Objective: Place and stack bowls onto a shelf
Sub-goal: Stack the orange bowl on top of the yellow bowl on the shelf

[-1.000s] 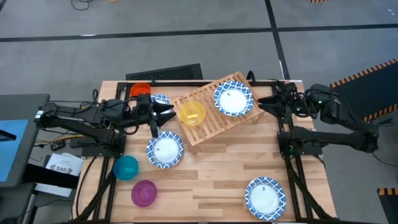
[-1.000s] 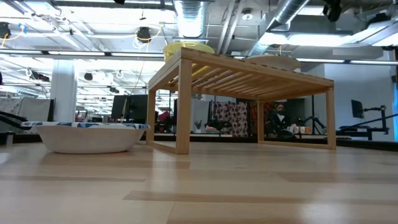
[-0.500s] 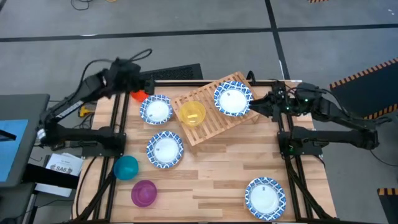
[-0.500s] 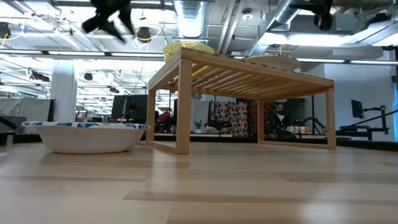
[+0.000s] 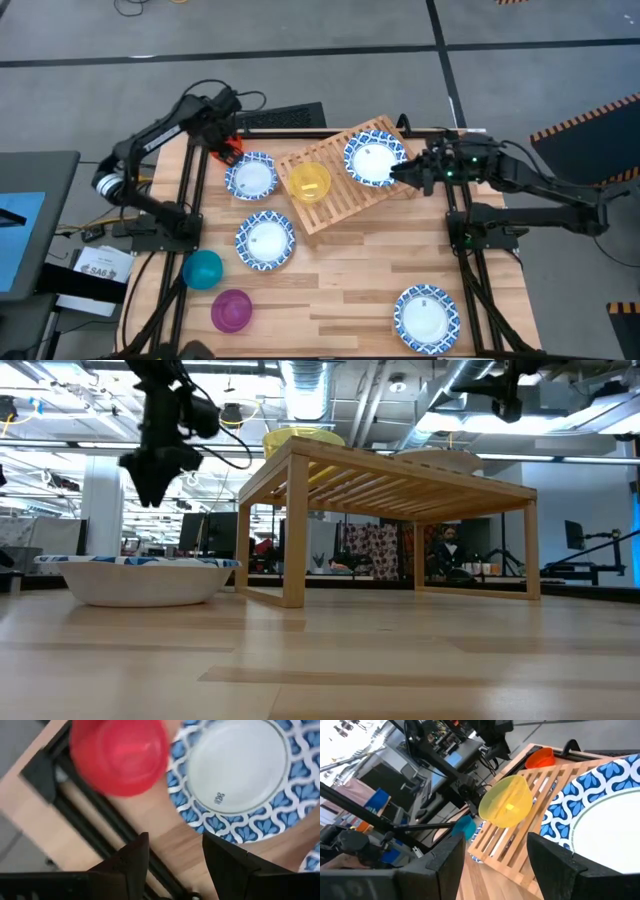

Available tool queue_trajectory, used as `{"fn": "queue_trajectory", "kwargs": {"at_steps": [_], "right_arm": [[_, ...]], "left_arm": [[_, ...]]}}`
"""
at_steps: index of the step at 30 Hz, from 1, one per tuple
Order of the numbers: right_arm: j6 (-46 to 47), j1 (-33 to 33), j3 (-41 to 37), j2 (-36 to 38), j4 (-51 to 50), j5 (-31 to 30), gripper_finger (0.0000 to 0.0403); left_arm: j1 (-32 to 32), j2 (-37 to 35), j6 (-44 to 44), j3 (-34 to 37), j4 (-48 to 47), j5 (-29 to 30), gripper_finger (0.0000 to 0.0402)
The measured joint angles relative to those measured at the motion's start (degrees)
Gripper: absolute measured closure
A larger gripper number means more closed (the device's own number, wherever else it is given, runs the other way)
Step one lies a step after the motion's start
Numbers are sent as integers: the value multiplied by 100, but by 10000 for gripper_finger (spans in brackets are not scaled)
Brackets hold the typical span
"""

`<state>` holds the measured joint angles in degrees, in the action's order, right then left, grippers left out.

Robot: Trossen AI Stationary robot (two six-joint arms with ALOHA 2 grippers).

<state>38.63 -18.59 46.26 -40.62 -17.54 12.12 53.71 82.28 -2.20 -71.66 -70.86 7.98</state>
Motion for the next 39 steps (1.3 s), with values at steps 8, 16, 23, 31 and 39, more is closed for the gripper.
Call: {"fn": "queue_trajectory", "kwargs": {"at_steps": [8, 16, 23, 31, 39], "right_arm": [[43, 307, 0, -157, 0, 0, 163], [273, 565, 0, -371, 6, -4, 163], [358, 694, 0, -643, 14, -7, 163], [507, 778, 0, -1022, 16, -11, 163], [705, 926, 0, -1369, 68, -17, 163]], "left_arm": [[-20, 10, -499, 917, 1583, -87, 230], [145, -8, -651, 2001, 2127, 295, 230], [322, -8, -701, 2194, 2672, 58, 230], [451, 6, -1560, 2173, 2842, 543, 230], [490, 376, -2009, 2137, 3060, 603, 230]]}}
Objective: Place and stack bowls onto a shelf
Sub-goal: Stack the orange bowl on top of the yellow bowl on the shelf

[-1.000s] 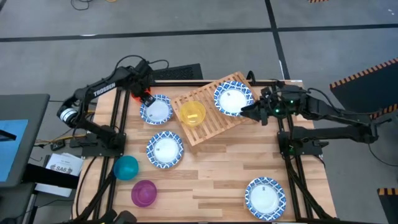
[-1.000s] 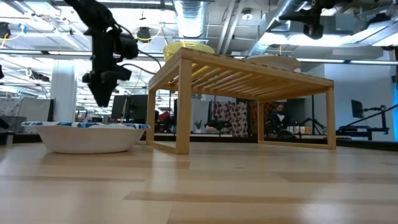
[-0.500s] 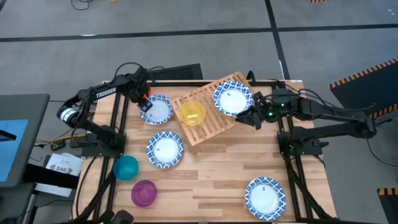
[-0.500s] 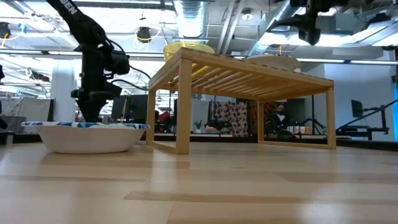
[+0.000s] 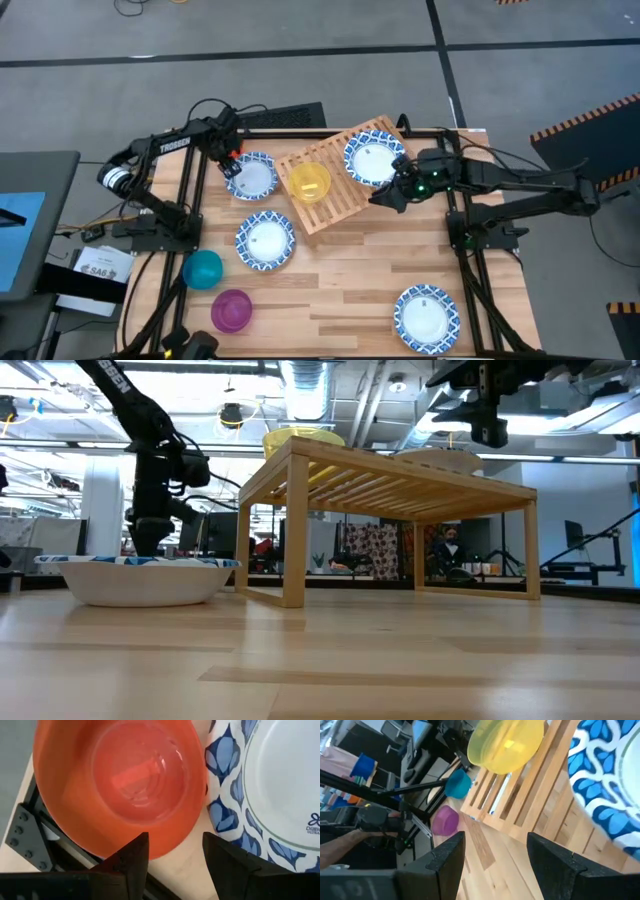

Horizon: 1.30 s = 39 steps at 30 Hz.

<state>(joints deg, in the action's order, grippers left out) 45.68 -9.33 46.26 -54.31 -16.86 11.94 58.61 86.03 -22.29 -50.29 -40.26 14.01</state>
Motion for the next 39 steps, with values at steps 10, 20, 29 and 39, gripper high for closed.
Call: {"fn": "queue_trajectory", "kwargs": {"at_steps": [10, 20, 29, 39], "right_arm": [[195, 276, 0, -235, 352, -4, 163], [204, 328, 2, -233, 415, -4, 163], [188, 320, 2, -233, 411, -4, 163], [84, 320, 2, -231, 941, -4, 163]], "left_arm": [[-15, 599, 45, -357, -177, 203, 230], [-18, 639, -133, -390, -272, 379, 341], [-18, 586, -62, -777, -995, 176, 400], [-400, -381, 586, -2310, -2082, -136, 401]]}}
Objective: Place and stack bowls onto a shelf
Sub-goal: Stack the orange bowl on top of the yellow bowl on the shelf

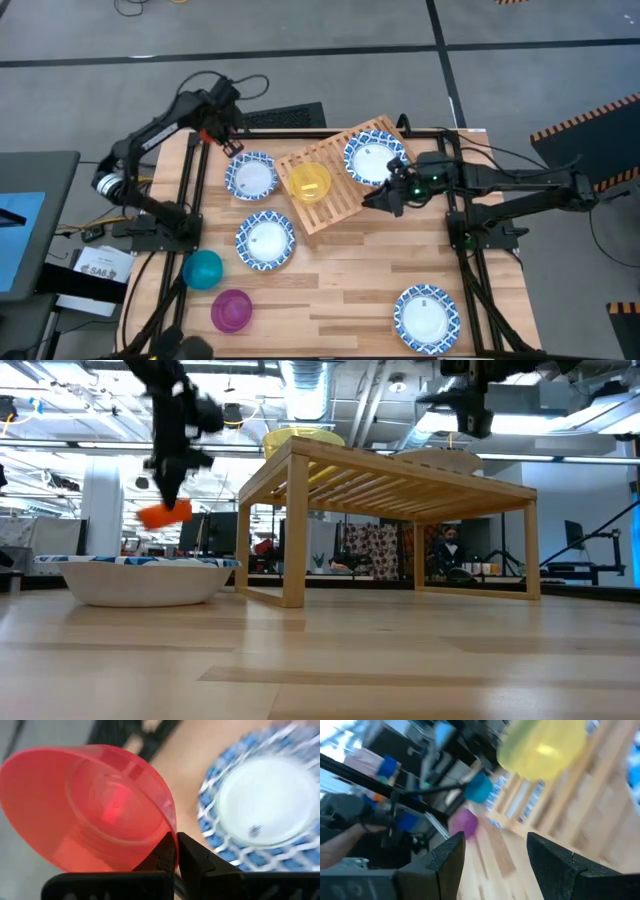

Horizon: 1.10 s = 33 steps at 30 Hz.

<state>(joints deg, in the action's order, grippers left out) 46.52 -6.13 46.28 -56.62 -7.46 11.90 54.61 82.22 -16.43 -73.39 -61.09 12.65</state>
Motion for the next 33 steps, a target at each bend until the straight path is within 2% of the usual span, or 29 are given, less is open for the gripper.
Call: {"fn": "queue_trajectory", "kwargs": {"at_steps": [5, 10, 15, 20, 26, 30, 33], "right_arm": [[-92, 0, 7, 137, 874, 0, 163], [-350, -8, 4, 431, 1152, 0, 163], [-360, -88, 4, 648, 1091, 0, 163], [-491, -153, 4, 723, 1094, 0, 163], [-515, -153, 4, 715, 1022, 0, 163], [-735, -153, 4, 715, 908, 0, 163], [-809, -153, 4, 715, 871, 0, 163]], "left_arm": [[-900, -291, 464, -1008, -688, -24, 401], [-2450, -199, 823, -2277, -1419, -20, 401], [-4177, 202, 1132, -3499, -1597, 189, 401], [-5493, 884, 1137, -4344, -1672, 809, 401], [-6070, 1849, 931, -4864, -1976, 1187, 401], [-5982, 2419, 509, -5199, -2408, 1352, 401], [-5791, 2716, 308, -5417, -2399, 1146, 401]]}}
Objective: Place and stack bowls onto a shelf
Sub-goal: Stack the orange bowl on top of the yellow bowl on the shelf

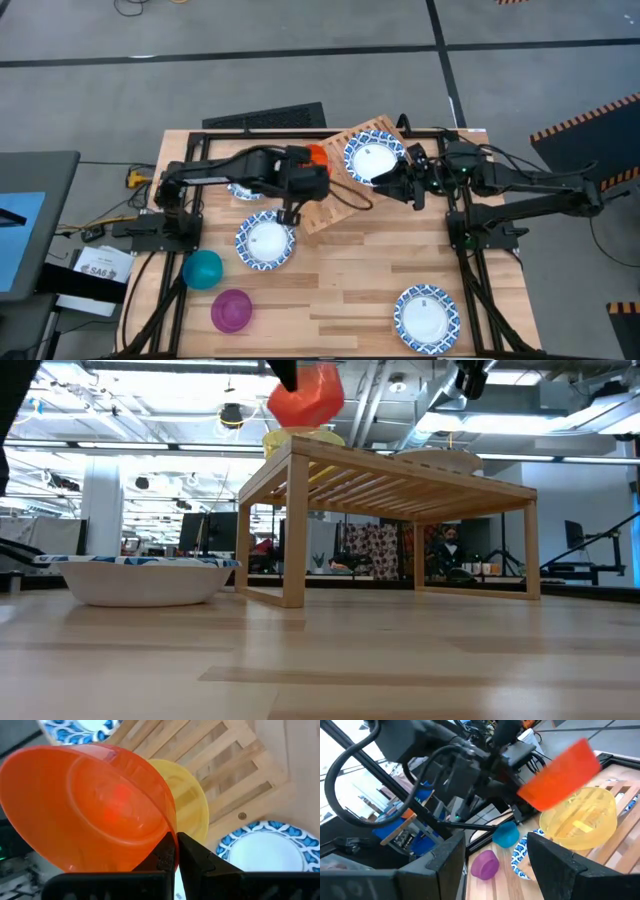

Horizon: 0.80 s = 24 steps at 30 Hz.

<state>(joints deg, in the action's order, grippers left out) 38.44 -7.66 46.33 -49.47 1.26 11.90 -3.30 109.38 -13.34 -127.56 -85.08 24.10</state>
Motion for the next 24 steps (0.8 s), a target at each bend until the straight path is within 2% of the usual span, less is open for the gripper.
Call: {"fn": "queue_trajectory", "kwargs": {"at_steps": [6, 12, 14, 19, 24], "right_arm": [[-13, 0, 0, -2, -195, 0, 163], [-11, 0, 0, -47, -316, 0, 163], [-11, 0, -2, -46, -326, -2, 163], [-12, 1, -1, -44, -379, -141, 163], [-9, 0, 0, -44, -411, -166, 163]], "left_arm": [[128, 144, -398, -76, -6, -287, 401], [144, 142, -370, -78, -220, -479, 401], [167, 140, -319, -24, -310, -610, 401], [169, 139, -288, 183, -261, -428, 401], [169, 134, -341, 384, -201, -678, 401]]}}
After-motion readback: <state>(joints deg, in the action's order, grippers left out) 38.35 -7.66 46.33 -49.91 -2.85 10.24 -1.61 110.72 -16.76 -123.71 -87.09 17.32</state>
